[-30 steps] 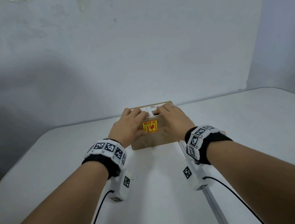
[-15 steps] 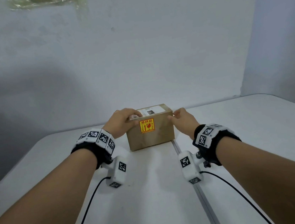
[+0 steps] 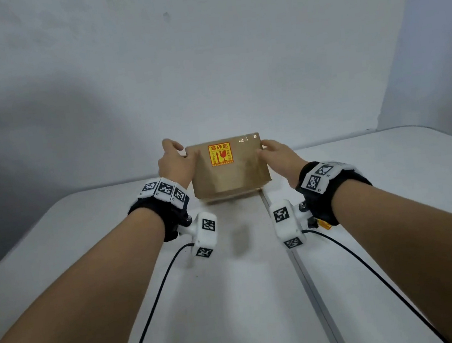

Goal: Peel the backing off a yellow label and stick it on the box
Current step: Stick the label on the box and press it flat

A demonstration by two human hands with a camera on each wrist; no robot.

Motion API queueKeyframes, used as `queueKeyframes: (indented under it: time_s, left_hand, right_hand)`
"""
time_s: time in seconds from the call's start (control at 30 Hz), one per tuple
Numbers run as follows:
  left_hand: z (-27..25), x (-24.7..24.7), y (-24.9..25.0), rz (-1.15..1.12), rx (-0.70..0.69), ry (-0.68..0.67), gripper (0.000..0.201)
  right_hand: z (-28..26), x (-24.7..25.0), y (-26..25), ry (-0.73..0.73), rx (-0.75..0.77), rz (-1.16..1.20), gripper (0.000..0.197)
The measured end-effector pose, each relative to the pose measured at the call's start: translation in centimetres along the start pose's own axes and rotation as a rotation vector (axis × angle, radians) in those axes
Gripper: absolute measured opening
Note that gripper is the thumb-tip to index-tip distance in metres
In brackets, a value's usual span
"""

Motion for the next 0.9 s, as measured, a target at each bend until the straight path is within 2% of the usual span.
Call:
queueKeyframes:
  time_s: [0.07, 0.13, 0.23, 0.33, 0.47, 0.53, 0.67, 0.9]
  left_hand:
    - [0.2, -0.4, -0.7, 0.009, 0.067, -0.034, 0.028]
    - [-0.1, -1.7, -1.0, 0.069, 0.059, -0.135, 0.025]
    - [-1.7, -4.0, -0.3, 0.256, -0.069, -0.313, 0.035]
    - [-3.0, -4.8, 0.4, 0.289, -0.196, -0.396, 0.038]
    - [-4.3, -6.5, -0.6, 0.466, -0.349, -0.554, 0.082]
    - [-4.3, -6.7, -1.1, 0.498, -0.362, -0.563, 0.087]
    - [-3.8, -6.5, -1.0, 0.486, -0.353, -0.509, 0.083]
    - [-3.1, -6.1, 0.2, 0.495, -0.387, -0.452, 0.06]
  right_hand:
    - [0.4, 0.0, 0.2, 0.004, -0.025, 0.017, 0.055]
    - [0.8, -0.6, 0.6, -0.015, -0.035, 0.007, 0.059]
    - [1.1, -1.3, 1.4, -0.038, -0.035, -0.011, 0.057]
    - [1.3, -1.2, 2.2, -0.015, -0.032, -0.005, 0.054]
    - [1.2, -1.0, 3.0, 0.017, -0.03, 0.008, 0.054]
    - [1.0, -0.9, 3.3, 0.024, -0.036, 0.006, 0.054]
    - [0.3, -0.3, 2.9, 0.047, -0.02, -0.047, 0.052]
    - [-0.3, 0.1, 0.3, 0.05, 0.065, -0.162, 0.048]
Point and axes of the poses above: each hand's wrist, its own z-axis towards the middle knuckle, its own x-axis out of the back of the hand, y = z × x, the point moved 10 cm from there along z, towards the middle knuckle, and after that the axes turned 6 degrees about y, right-handed, at the moved point
